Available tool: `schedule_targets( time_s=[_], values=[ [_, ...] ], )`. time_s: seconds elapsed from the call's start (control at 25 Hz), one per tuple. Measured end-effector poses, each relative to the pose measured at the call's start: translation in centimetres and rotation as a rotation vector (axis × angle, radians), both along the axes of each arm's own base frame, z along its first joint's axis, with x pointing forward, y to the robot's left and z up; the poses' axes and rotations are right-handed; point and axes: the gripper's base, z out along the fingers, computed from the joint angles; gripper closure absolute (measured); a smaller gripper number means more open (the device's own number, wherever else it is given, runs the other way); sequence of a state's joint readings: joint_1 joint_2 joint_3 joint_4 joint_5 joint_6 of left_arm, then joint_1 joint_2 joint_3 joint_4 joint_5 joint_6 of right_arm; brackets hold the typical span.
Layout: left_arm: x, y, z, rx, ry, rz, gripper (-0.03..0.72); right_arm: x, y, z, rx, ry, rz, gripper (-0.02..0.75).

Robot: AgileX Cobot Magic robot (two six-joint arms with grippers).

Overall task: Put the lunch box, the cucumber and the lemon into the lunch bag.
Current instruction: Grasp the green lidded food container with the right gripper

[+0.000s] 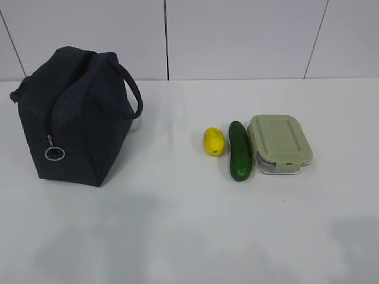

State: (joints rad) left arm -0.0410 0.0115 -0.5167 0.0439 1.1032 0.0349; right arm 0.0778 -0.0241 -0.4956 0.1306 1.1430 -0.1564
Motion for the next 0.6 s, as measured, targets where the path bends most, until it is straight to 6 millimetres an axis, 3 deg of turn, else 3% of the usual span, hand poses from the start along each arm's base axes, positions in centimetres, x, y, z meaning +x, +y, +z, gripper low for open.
schedule_targets(
  time_s=[0.6],
  values=[
    [0.0,-0.01,0.0,-0.002,0.0,-0.001,0.379,0.0,0.0,0.0,0.0,0.0,0.0,0.365]
  ],
)
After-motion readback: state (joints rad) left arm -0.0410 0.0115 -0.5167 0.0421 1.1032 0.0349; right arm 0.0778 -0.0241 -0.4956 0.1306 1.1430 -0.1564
